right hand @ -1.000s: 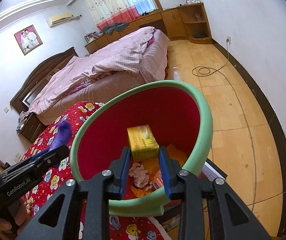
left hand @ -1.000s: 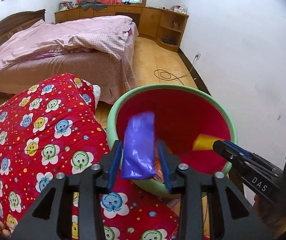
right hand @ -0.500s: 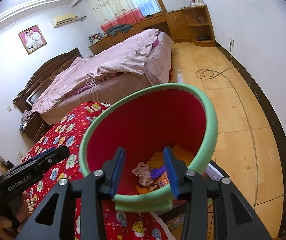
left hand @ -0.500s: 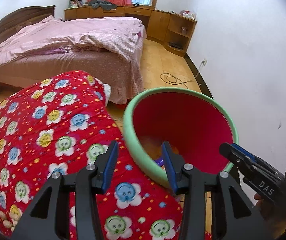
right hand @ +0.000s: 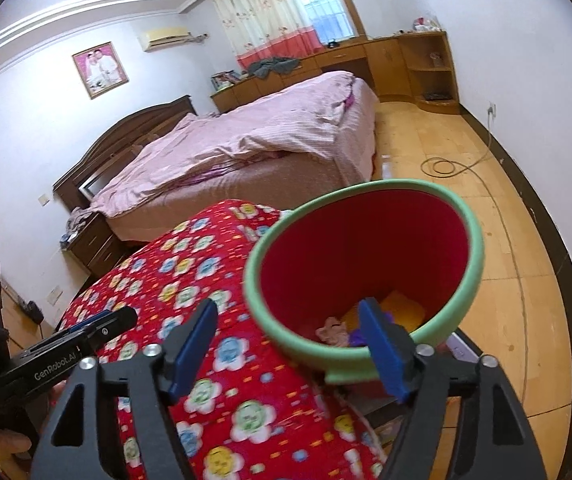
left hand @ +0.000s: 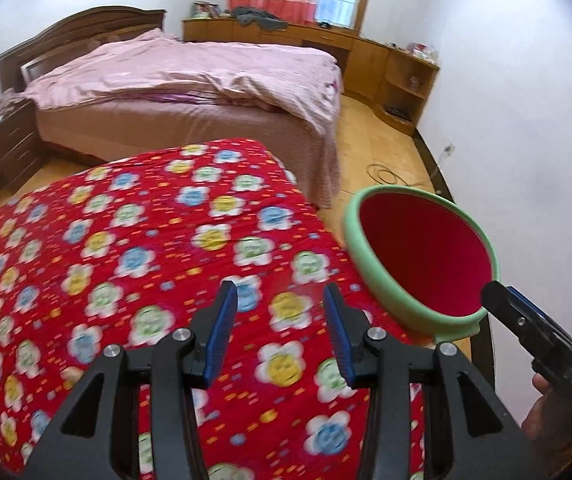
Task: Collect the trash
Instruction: 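Move both open tools back over the bedspread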
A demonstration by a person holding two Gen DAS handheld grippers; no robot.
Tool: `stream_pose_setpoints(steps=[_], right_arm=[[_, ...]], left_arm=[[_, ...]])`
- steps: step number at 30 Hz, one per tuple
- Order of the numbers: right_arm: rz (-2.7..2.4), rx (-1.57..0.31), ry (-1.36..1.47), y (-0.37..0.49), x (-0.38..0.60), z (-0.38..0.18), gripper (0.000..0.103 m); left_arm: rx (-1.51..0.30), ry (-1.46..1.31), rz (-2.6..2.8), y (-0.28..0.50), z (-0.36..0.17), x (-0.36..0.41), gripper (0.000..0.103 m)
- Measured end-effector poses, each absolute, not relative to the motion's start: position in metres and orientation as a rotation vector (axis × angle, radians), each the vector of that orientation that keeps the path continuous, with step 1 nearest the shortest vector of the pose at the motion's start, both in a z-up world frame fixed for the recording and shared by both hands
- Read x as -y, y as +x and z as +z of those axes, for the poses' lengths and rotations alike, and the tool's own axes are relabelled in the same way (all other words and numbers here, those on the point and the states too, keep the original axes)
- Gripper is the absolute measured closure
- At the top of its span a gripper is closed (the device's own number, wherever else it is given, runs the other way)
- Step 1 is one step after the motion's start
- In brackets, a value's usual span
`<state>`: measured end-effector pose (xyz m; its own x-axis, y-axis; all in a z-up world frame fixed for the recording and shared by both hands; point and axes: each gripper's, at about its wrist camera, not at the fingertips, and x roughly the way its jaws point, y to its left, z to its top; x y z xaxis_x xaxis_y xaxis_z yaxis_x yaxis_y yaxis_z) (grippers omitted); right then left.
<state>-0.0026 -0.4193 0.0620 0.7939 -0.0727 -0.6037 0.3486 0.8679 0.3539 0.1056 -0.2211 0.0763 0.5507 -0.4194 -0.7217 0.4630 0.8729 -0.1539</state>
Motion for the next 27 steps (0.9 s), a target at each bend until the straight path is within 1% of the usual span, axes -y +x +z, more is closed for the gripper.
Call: stream_pose_setpoints(steps=[3,7,12,16,27], right_arm=[[-0.210,-0.609,0.453,-0.004,0.400,0.070,0.025],[-0.187,-0.596,0.418,-0.006,0.374,0.080,0.019],[-0.159,-0.589,0.379,-0.009,0.344,0.086,0.016],[-0.130,-0.589,0.357,-0.010,0.323,0.084,0.015],[-0.094,-0.576,0.295,-0.020,0.285,0.071,0.015]], left_arm=[[-0.823,0.042,-0.478,0.102,0.081,0.196,0.058],[-0.796,0.035,-0.413,0.094,0.085,0.166,0.058],[-0.767,0.023,-0.346,0.081,0.089,0.133,0.058],[-0.737,0.018,-0.289,0.071,0.088,0.112,0.054],[-0.688,-0.022,-0.187,0.049,0.078,0.071,0.054]])
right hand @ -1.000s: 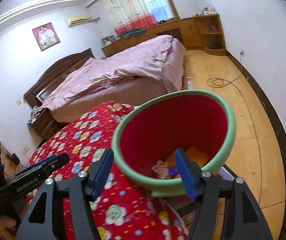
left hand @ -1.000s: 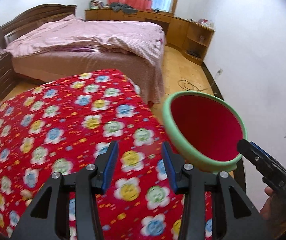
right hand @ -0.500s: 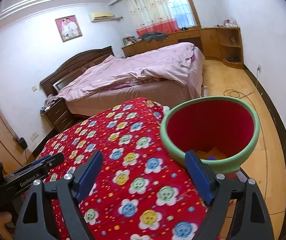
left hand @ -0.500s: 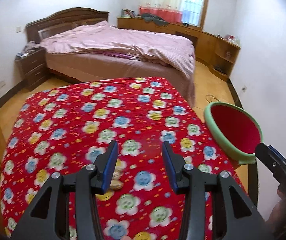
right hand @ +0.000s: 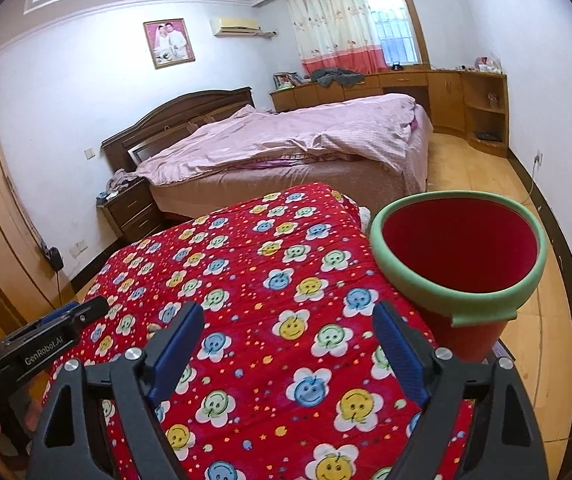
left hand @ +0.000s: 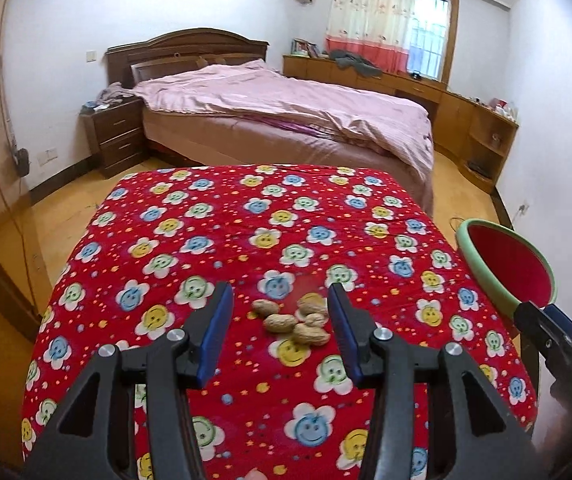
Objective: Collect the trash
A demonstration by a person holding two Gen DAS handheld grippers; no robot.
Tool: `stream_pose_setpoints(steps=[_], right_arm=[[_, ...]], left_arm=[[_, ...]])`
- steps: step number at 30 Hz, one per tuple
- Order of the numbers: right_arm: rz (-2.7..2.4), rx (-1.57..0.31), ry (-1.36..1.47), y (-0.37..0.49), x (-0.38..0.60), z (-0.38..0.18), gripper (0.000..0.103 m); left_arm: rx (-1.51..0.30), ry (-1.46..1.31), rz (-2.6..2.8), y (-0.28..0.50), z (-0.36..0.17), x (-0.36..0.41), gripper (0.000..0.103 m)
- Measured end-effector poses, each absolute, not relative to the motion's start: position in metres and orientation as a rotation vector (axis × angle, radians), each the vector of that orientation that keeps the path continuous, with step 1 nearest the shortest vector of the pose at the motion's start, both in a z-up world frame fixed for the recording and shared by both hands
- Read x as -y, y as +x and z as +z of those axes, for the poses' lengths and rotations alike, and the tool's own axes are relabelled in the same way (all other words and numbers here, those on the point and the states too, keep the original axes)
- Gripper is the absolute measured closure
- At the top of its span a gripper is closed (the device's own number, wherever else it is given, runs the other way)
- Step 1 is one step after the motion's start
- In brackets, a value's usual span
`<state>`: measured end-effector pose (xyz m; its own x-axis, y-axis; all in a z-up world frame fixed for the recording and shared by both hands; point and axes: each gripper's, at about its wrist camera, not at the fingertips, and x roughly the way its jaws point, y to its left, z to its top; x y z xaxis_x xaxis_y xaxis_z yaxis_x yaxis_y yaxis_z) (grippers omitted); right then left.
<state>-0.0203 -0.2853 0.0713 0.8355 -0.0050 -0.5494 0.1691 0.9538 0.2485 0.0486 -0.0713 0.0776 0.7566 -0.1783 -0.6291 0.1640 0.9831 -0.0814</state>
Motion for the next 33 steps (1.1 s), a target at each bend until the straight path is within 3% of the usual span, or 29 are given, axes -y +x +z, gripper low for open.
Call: stream_pose_setpoints(steps=[33], right_arm=[[-0.104,-0.580,0.261,-0.023,0.265,0.043,0.012]], left_arm=[[-0.651,-0.024,-0.088,0.046,0.050,0.055,0.054]])
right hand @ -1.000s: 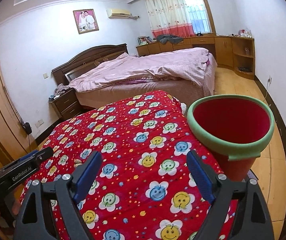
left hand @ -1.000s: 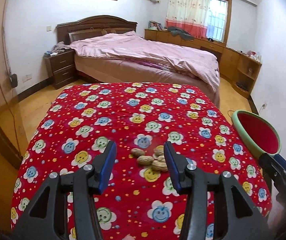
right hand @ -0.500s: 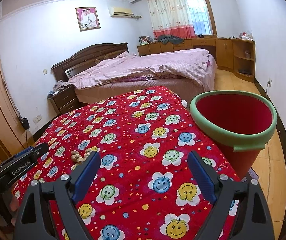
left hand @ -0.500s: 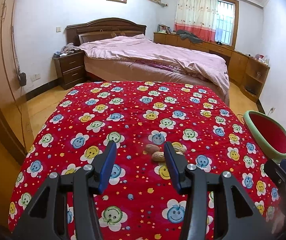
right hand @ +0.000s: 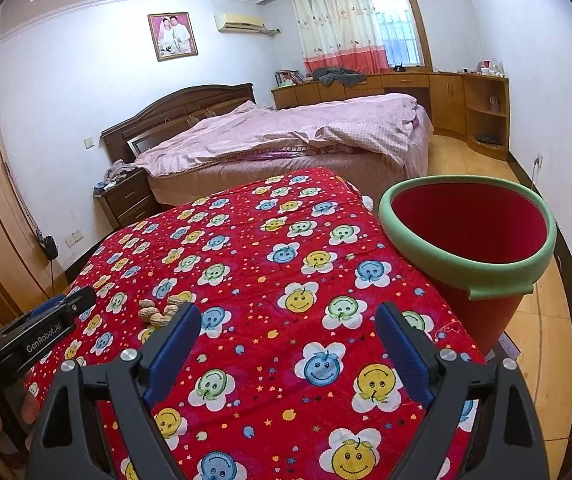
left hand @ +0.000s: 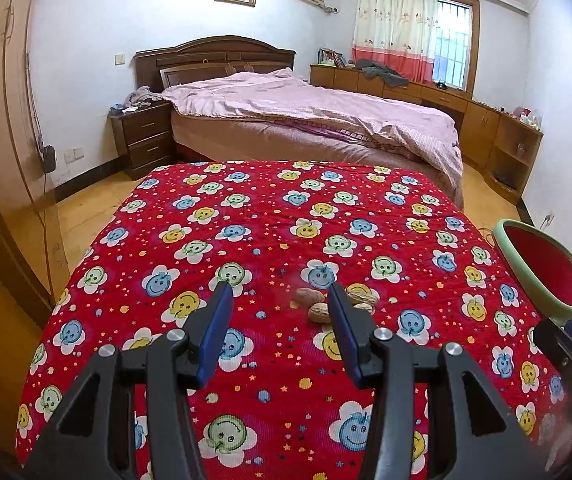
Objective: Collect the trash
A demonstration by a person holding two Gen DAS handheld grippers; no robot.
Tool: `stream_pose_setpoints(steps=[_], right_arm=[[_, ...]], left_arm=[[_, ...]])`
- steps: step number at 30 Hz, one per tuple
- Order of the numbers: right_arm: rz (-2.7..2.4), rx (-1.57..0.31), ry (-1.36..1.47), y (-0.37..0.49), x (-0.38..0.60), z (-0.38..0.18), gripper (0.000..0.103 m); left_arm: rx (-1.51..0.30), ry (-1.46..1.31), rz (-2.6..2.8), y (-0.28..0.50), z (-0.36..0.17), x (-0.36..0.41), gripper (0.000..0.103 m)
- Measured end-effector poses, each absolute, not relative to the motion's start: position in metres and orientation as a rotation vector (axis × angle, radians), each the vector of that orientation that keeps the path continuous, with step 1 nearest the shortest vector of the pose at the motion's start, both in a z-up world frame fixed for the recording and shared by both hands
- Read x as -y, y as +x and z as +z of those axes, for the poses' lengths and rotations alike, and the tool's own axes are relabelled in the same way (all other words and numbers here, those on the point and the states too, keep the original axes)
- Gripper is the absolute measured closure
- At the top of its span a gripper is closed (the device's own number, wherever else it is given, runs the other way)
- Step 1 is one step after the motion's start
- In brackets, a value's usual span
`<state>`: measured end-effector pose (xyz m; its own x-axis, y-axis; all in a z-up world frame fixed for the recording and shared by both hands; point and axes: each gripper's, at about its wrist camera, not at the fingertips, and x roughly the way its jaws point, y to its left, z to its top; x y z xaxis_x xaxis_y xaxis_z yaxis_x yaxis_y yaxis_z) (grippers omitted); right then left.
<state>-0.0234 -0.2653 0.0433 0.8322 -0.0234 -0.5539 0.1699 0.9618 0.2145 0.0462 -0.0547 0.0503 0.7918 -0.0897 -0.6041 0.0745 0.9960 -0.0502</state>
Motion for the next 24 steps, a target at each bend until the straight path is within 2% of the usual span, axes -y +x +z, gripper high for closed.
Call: stream_pose_setpoints(steps=[24], right_arm=[[-0.103,-0.581,0.263,-0.0232,0.2658,0.0434,0.012]], left_arm=[[-0.650,-0.022,-0.088,0.0464,0.0501,0.0565,0.054]])
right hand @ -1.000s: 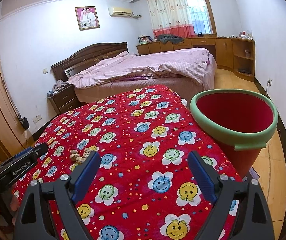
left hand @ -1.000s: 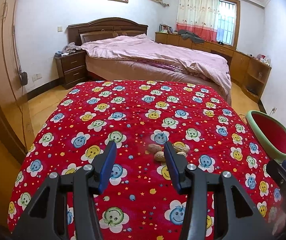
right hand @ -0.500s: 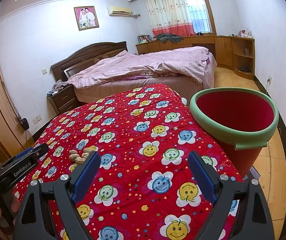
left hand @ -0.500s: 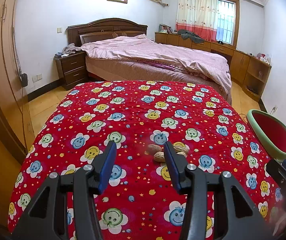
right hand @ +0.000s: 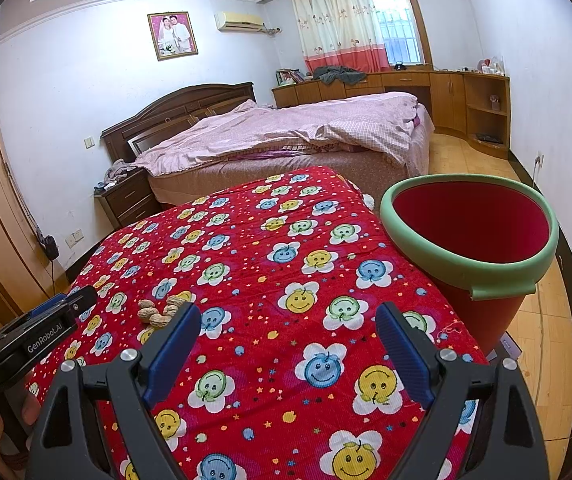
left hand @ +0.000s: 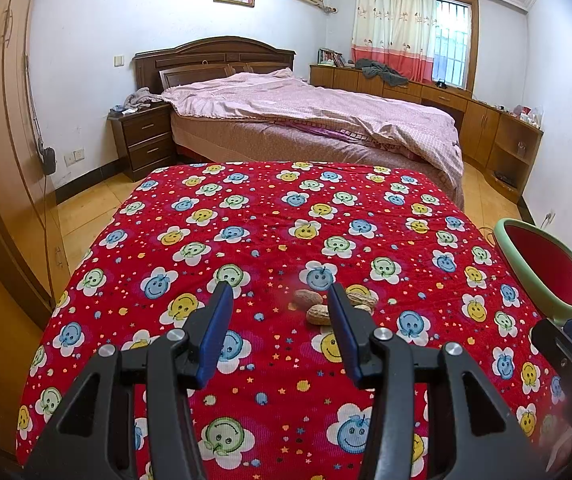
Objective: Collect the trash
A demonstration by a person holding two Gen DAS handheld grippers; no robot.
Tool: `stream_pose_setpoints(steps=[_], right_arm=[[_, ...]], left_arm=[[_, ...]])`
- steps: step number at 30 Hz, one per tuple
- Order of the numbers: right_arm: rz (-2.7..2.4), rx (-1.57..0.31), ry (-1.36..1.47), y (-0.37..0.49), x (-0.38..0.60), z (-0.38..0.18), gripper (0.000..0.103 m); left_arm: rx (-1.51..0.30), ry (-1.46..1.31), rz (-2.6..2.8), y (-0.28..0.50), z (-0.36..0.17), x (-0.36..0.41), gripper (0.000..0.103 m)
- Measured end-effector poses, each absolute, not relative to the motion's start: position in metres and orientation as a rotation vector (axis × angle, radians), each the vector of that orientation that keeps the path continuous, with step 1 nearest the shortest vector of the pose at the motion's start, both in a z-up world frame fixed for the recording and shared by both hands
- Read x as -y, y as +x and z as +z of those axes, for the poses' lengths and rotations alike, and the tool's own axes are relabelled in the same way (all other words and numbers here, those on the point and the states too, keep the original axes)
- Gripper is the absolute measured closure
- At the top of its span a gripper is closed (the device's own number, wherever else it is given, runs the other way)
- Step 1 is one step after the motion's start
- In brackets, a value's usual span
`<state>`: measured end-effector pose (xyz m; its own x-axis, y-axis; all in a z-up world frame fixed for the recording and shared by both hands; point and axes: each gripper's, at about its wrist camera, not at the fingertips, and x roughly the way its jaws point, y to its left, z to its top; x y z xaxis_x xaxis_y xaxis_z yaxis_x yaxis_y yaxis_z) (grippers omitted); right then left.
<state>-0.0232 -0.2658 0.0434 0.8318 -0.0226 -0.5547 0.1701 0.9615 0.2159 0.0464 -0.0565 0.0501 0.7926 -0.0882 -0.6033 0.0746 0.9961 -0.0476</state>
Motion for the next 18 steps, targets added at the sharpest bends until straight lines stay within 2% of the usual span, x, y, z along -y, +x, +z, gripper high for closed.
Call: stream_pose_setpoints(steps=[18], right_arm=[[-0.103,-0.580,0.264,-0.0227,0.2659,0.0427,0.012]], left_arm=[[-0.648,-0.022,-0.088,0.0467,0.0502,0.0565,0.054]])
